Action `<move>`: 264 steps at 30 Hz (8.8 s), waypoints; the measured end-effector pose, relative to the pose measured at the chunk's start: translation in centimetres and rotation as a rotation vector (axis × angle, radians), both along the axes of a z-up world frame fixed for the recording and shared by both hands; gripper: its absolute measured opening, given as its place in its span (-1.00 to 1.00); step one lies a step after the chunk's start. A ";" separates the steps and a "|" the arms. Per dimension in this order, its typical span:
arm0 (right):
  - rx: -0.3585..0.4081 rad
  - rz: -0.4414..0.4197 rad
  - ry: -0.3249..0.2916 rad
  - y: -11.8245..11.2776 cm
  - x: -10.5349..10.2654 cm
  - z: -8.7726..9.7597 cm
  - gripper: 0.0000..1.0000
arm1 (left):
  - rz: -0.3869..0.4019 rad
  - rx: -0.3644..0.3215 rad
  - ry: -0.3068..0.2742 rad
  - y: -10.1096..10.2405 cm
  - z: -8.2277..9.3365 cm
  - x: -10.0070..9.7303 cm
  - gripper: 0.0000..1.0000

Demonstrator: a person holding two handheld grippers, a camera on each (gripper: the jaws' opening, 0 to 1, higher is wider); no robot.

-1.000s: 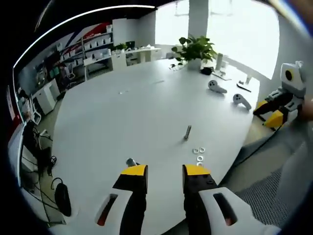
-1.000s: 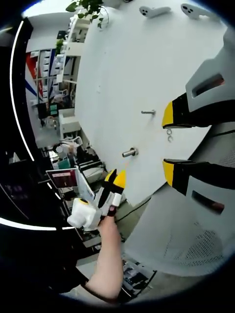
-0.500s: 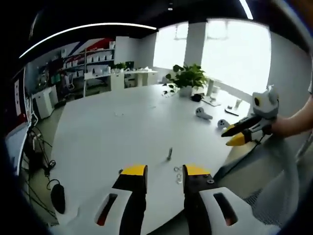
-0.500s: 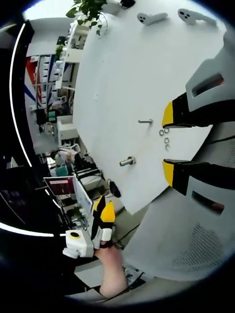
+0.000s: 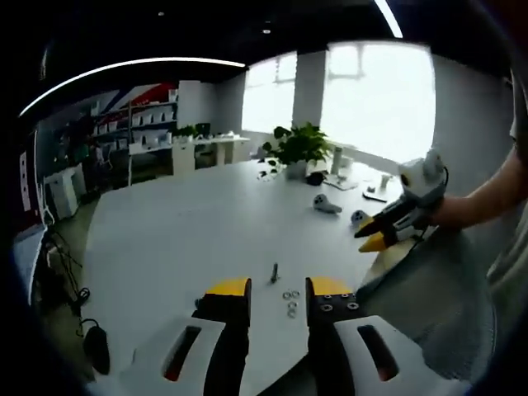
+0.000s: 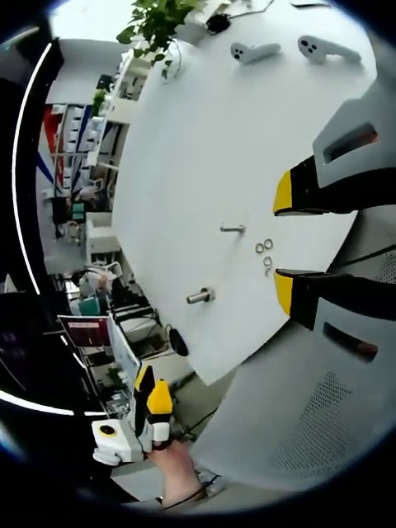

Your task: Place the washer onto the threaded stud by aligning its center hole with the stud, sliding it down to the base, and recovering from edge contact or off-axis alignment until the washer reaches the visible bottom stop.

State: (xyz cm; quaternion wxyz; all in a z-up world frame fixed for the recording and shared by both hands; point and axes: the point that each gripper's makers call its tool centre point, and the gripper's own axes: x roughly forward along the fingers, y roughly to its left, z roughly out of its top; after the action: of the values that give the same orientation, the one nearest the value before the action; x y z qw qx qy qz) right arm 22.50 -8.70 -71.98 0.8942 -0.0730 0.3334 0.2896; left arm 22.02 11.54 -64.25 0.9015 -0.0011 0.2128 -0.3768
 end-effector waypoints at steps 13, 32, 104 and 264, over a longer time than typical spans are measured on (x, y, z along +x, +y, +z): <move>-0.063 -0.010 0.037 -0.5 -0.3 -1.1 -0.46 | -0.098 0.017 -0.012 -1.0 -0.8 -2.1 -0.56; -0.061 -0.052 0.048 -1.2 -0.1 -1.2 -0.45 | -0.147 0.022 -0.014 -1.5 -1.1 -2.9 -0.58; -0.291 0.200 0.320 5.3 2.0 -13.7 -0.46 | -0.091 0.062 -0.053 0.0 -1.1 -1.9 -0.59; -0.469 0.349 0.187 6.9 12.1 -9.2 -0.73 | -0.074 0.114 -0.035 0.7 -2.1 -1.7 -0.62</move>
State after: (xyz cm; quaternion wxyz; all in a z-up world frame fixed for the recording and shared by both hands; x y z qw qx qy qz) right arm 34.61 -1.82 -81.18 0.7551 -0.3065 0.4543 0.3597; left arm 20.35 12.25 -66.35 0.8892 0.0647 0.2181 -0.3970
